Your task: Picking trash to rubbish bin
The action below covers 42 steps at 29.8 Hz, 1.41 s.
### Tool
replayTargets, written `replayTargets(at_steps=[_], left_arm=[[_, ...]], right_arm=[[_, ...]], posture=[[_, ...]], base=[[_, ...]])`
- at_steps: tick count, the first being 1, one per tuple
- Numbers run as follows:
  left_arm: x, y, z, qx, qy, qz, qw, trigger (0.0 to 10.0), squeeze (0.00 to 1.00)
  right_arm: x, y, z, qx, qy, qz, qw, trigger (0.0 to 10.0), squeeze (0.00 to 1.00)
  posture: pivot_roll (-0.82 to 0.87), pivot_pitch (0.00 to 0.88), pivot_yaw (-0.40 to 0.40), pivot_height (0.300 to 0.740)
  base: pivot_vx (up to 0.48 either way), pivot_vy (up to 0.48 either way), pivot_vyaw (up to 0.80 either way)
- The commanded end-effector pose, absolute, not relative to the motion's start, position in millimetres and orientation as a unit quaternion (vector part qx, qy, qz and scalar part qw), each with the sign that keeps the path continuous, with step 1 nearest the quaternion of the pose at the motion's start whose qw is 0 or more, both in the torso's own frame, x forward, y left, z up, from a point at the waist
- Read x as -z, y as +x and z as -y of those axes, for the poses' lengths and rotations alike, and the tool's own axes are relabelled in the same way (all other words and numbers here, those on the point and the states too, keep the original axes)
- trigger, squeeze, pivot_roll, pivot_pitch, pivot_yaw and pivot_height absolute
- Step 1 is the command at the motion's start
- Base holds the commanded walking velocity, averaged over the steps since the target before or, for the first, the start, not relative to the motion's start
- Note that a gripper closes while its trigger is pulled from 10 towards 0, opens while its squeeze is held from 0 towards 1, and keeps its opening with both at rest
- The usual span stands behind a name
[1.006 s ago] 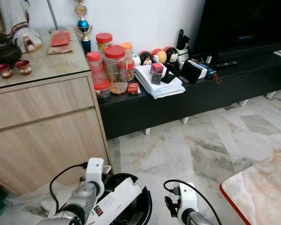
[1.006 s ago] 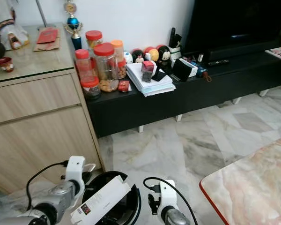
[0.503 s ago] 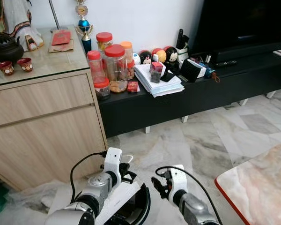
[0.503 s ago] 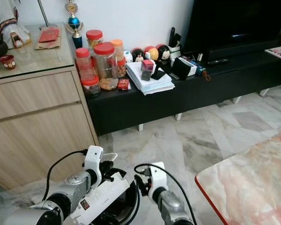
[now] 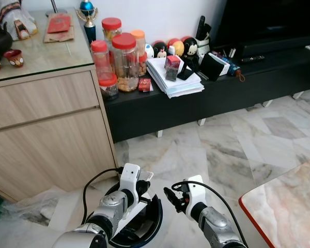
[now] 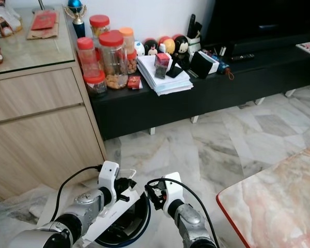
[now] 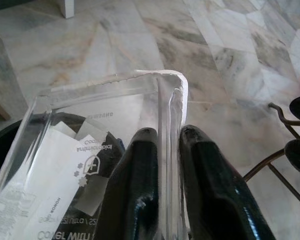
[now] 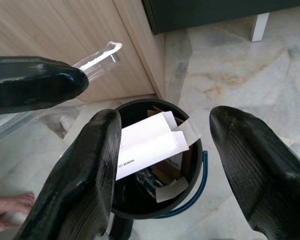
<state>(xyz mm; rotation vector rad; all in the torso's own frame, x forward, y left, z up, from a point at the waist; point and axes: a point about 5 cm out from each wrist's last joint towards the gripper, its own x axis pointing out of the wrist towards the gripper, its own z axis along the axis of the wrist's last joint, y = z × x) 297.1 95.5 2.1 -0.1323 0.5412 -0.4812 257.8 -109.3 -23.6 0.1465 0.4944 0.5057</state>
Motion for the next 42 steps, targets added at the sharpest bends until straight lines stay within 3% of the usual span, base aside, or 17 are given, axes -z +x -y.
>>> replayTargets(at_steps=[1, 17, 18, 19, 25, 27, 28, 29, 31, 33, 42], left_arm=[[-0.6, 295.2, -94.7, 0.242, -0.068, -0.268, 0.930, 10.0, 1.00], [-0.1, 296.0, -103.8, 0.229, -0.063, -0.266, 0.934, 10.0, 1.00], [0.0, 296.1, -105.1, 0.225, -0.059, -0.266, 0.936, 10.0, 0.85], [0.3, 296.2, -106.9, 0.220, -0.054, -0.265, 0.937, 10.0, 0.00], [10.3, 289.4, -134.4, 0.152, -0.013, -0.279, 0.948, 10.0, 0.00], [21.7, 277.8, -162.4, 0.081, 0.032, -0.303, 0.949, 10.0, 0.00], [21.7, 277.8, -162.4, 0.081, 0.032, -0.303, 0.949, 10.0, 0.00], [38.1, 254.5, -191.8, 0.020, 0.064, -0.341, 0.937, 10.0, 0.00], [43.0, 246.4, -198.6, 0.009, 0.068, -0.353, 0.933, 10.0, 0.00], [57.8, 219.3, -215.7, -0.020, 0.075, -0.388, 0.918, 10.0, 0.00], [76.7, 178.6, -229.5, -0.072, 0.043, -0.430, 0.899, 10.0, 0.00]], right_arm=[[22.5, 257.5, 110.9, -0.247, 0.073, -0.233, 0.938, 10.0, 0.00], [26.8, 251.8, 110.3, -0.241, 0.076, -0.239, 0.937, 10.0, 0.00], [27.1, 251.6, 110.3, -0.240, 0.076, -0.240, 0.937, 10.0, 0.00], [27.5, 251.4, 110.7, -0.238, 0.076, -0.242, 0.938, 10.0, 0.00], [37.0, 243.3, 117.6, -0.212, 0.073, -0.270, 0.937, 10.0, 0.00], [47.4, 232.8, 124.6, -0.183, 0.064, -0.301, 0.934, 10.0, 0.00], [47.4, 232.8, 124.6, -0.183, 0.064, -0.301, 0.934, 10.0, 0.00], [61.3, 216.1, 133.9, -0.149, 0.055, -0.345, 0.925, 10.0, 0.00], [65.2, 210.9, 136.4, -0.140, 0.053, -0.358, 0.922, 10.0, 0.00], [75.5, 195.1, 143.9, -0.116, 0.046, -0.392, 0.912, 10.0, 0.00], [86.6, 175.0, 153.4, -0.076, 0.051, -0.427, 0.899, 10.0, 0.00]], posture=[[-0.07, 0.147, -0.066, 0.740], [-0.05, 0.151, -0.061, 0.740], [-0.05, 0.151, -0.059, 0.740], [-0.05, 0.150, -0.058, 0.740], [-0.04, 0.145, -0.051, 0.740], [-0.02, 0.136, -0.040, 0.740], [-0.02, 0.136, -0.040, 0.740], [-0.01, 0.135, -0.039, 0.740], [-0.01, 0.133, -0.037, 0.740], [0.00, 0.125, -0.033, 0.740], [0.00, 0.093, -0.028, 0.740]], base=[[0.000, 0.000, 0.00], [0.000, 0.000, 0.00], [0.000, 0.000, 0.00], [0.000, 0.000, 0.00], [0.000, 0.000, 0.00], [0.000, 0.000, 0.00], [0.000, 0.000, 0.00], [0.000, 0.000, 0.00], [0.000, 0.000, 0.00], [0.000, 0.000, 0.00], [0.000, 0.000, 0.00]])
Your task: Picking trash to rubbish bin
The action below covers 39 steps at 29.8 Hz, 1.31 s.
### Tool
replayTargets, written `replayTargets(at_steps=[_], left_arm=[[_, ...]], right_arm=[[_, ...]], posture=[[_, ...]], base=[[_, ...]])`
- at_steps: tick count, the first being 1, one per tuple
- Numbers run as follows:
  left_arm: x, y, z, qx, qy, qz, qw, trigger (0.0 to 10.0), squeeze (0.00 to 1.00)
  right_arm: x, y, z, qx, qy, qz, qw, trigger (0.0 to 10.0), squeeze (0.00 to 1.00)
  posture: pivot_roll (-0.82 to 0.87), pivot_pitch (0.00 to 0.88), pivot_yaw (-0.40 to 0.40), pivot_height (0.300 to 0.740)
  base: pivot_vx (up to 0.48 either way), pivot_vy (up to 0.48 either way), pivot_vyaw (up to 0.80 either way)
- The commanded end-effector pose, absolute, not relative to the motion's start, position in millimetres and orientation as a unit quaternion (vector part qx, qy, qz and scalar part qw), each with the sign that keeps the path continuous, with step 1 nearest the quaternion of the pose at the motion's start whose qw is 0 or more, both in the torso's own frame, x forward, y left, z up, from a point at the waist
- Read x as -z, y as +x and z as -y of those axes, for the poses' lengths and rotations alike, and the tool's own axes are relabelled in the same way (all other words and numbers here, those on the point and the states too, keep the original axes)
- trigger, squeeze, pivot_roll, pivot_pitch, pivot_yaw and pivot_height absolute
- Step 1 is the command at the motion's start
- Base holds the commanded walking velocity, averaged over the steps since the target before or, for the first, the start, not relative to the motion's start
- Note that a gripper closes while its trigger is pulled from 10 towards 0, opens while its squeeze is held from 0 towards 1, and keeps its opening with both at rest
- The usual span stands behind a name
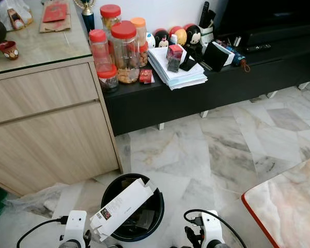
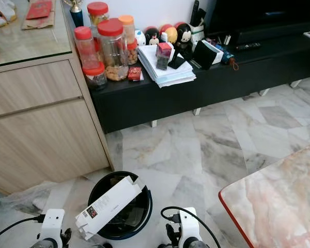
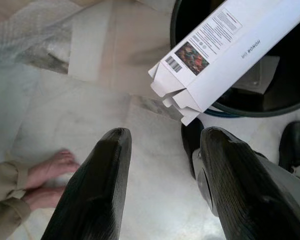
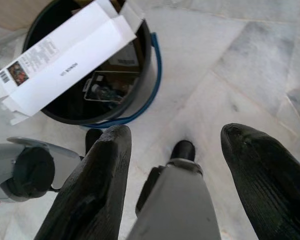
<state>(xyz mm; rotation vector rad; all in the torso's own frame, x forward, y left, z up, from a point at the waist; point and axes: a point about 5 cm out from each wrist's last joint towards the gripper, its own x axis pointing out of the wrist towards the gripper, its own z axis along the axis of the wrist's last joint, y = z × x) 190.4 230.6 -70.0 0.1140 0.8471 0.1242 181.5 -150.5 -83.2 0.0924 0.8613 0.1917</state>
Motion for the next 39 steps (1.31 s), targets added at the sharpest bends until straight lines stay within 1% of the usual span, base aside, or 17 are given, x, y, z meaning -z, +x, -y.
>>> replayTargets(at_steps=[1, 6, 18, 30, 39], left_arm=[[76.7, 178.6, -229.5, -0.072, 0.043, -0.430, 0.899, 10.0, 0.00], [77.8, 178.7, -226.6, -0.075, 0.032, -0.437, 0.896, 10.0, 0.00], [74.5, 185.6, -227.5, -0.077, 0.029, -0.432, 0.898, 10.0, 0.00], [74.6, 185.1, -228.1, -0.075, 0.026, -0.432, 0.898, 10.0, 0.00], [72.1, 190.2, -227.4, -0.073, 0.026, -0.425, 0.902, 10.0, 0.00]], right_arm=[[86.6, 175.0, 153.4, -0.076, 0.051, -0.427, 0.899, 10.0, 0.00], [87.7, 174.7, 155.6, -0.058, 0.044, -0.437, 0.896, 10.0, 0.00], [87.4, 176.2, 156.5, -0.051, 0.044, -0.440, 0.896, 10.0, 0.00], [89.2, 173.0, 153.3, -0.048, 0.049, -0.446, 0.893, 10.0, 0.00], [89.2, 173.2, 152.8, -0.048, 0.050, -0.446, 0.892, 10.0, 0.00]], posture=[[0.00, 0.093, -0.028, 0.740], [0.00, 0.057, -0.017, 0.740], [0.00, 0.007, -0.009, 0.740], [0.00, 0.000, 0.001, 0.740], [0.00, 0.000, -0.001, 0.740]], base=[[0.000, 0.000, 0.00], [0.000, 0.000, 0.00], [0.000, 0.000, 0.00], [0.000, 0.000, 0.00], [0.000, 0.000, 0.00]])
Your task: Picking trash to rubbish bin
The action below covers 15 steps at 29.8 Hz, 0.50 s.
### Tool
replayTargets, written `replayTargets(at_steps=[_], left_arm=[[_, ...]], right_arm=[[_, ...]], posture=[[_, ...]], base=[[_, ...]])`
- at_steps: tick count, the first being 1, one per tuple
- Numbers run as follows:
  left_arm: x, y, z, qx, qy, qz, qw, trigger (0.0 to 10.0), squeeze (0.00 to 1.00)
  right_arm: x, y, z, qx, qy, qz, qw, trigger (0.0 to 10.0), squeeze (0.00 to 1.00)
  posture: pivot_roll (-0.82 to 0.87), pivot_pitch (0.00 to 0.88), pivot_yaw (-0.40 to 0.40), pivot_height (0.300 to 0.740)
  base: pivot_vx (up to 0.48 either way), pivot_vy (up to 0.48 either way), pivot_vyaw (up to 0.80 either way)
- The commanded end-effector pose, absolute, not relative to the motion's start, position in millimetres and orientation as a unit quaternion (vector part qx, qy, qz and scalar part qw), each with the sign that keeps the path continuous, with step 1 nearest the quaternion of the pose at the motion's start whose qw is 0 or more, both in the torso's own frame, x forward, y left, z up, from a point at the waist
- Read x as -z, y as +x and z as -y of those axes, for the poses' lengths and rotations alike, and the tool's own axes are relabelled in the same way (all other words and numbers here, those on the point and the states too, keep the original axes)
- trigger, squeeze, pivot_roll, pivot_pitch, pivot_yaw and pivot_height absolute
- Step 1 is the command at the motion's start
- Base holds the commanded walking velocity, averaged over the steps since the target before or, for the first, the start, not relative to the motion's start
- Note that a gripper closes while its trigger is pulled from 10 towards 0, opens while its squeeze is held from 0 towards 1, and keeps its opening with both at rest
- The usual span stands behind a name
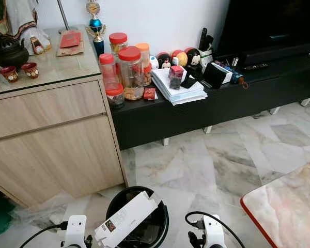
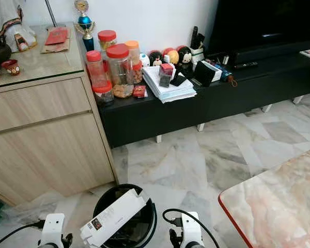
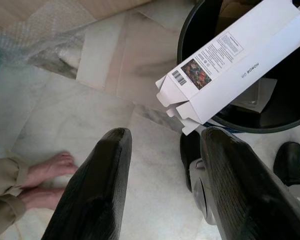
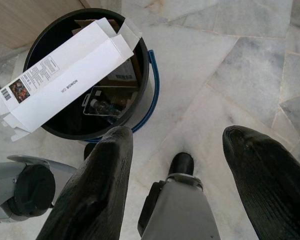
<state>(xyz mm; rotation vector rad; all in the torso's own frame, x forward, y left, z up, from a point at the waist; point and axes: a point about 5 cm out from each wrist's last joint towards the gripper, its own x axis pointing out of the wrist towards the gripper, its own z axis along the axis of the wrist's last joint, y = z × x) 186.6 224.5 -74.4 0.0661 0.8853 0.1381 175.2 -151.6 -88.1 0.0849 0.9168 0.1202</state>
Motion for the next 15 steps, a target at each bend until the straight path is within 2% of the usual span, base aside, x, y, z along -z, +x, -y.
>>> replayTargets(at_steps=[1, 3, 15], left_arm=[[71.9, 190.6, -227.2, -0.073, 0.025, -0.424, 0.902, 10.0, 0.00], [71.4, 191.9, -227.0, -0.074, 0.024, -0.422, 0.903, 10.0, 0.00], [70.6, 193.6, -225.9, -0.081, 0.012, -0.417, 0.905, 10.0, 0.00]], right_arm=[[89.0, 173.5, 152.8, -0.048, 0.050, -0.446, 0.893, 10.0, 0.00], [88.6, 174.5, 152.7, -0.047, 0.051, -0.444, 0.893, 10.0, 0.00], [87.1, 178.2, 152.5, -0.047, 0.051, -0.442, 0.894, 10.0, 0.00]], posture=[[0.00, 0.000, -0.001, 0.740], [0.00, 0.000, -0.003, 0.740], [0.01, 0.000, -0.014, 0.740]], base=[[0.000, 0.000, 0.00], [0.000, 0.000, 0.00], [-0.272, 0.000, 0.00]])
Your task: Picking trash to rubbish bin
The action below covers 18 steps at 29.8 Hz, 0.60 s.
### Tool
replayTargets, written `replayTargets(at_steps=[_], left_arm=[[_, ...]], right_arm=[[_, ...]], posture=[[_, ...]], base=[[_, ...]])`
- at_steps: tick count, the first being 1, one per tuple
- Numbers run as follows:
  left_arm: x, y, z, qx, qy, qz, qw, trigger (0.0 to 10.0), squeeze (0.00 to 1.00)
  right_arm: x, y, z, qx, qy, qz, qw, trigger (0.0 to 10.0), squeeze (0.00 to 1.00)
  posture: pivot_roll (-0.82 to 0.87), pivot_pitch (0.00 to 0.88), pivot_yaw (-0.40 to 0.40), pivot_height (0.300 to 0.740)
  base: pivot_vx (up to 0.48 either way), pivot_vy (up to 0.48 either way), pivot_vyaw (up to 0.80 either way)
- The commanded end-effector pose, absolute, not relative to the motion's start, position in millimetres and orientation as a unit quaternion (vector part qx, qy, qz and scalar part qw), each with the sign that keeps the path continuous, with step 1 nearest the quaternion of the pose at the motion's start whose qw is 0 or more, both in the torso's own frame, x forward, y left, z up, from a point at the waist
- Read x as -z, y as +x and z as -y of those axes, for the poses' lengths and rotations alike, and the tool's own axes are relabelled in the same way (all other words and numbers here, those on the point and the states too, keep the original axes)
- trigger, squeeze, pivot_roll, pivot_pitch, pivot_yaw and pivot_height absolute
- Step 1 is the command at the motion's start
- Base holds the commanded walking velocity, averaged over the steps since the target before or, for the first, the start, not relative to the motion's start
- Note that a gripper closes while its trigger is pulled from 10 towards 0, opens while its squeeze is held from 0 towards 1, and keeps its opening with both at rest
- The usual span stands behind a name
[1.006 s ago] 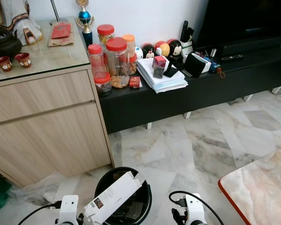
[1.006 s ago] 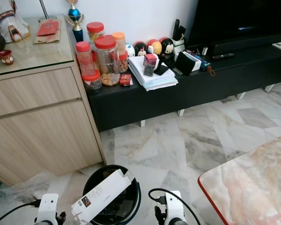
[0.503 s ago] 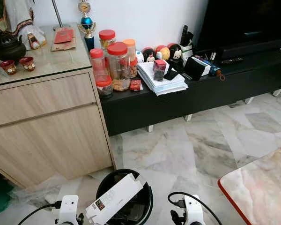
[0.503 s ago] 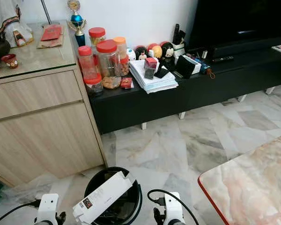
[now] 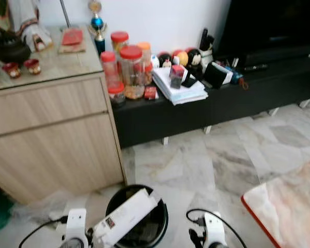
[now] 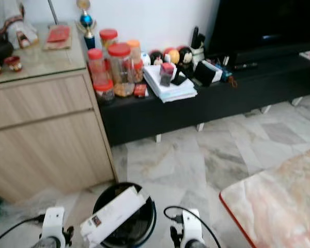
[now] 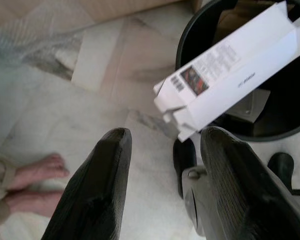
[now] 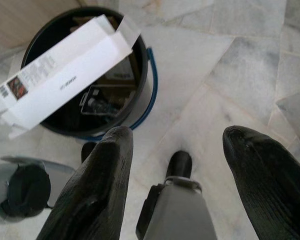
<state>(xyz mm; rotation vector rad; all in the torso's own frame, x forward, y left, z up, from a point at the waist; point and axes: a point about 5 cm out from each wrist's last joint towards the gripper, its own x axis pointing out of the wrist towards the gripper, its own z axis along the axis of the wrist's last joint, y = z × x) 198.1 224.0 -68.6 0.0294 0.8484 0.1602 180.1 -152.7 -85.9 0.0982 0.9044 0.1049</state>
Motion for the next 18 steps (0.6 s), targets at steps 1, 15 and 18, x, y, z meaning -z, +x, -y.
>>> replayTargets(at_steps=[1, 15, 18], left_arm=[[70.8, 193.2, -226.0, -0.082, 0.012, -0.417, 0.905, 10.0, 0.00], [71.0, 192.8, -225.7, -0.086, 0.007, -0.416, 0.905, 10.0, 0.00], [71.0, 193.2, -225.2, -0.086, 0.007, -0.416, 0.905, 10.0, 0.00]], right_arm=[[87.0, 178.3, 152.3, -0.047, 0.051, -0.442, 0.894, 10.0, 0.00], [86.4, 179.8, 151.7, -0.050, 0.051, -0.441, 0.895, 10.0, 0.00], [86.5, 179.4, 151.5, -0.050, 0.052, -0.441, 0.895, 10.0, 0.00]], posture=[[0.01, 0.000, -0.015, 0.740], [0.02, 0.000, -0.021, 0.740], [0.02, 0.000, -0.021, 0.740]], base=[[-0.300, 0.000, 0.00], [-0.300, 0.000, 0.00], [-0.298, 0.000, 0.00]])
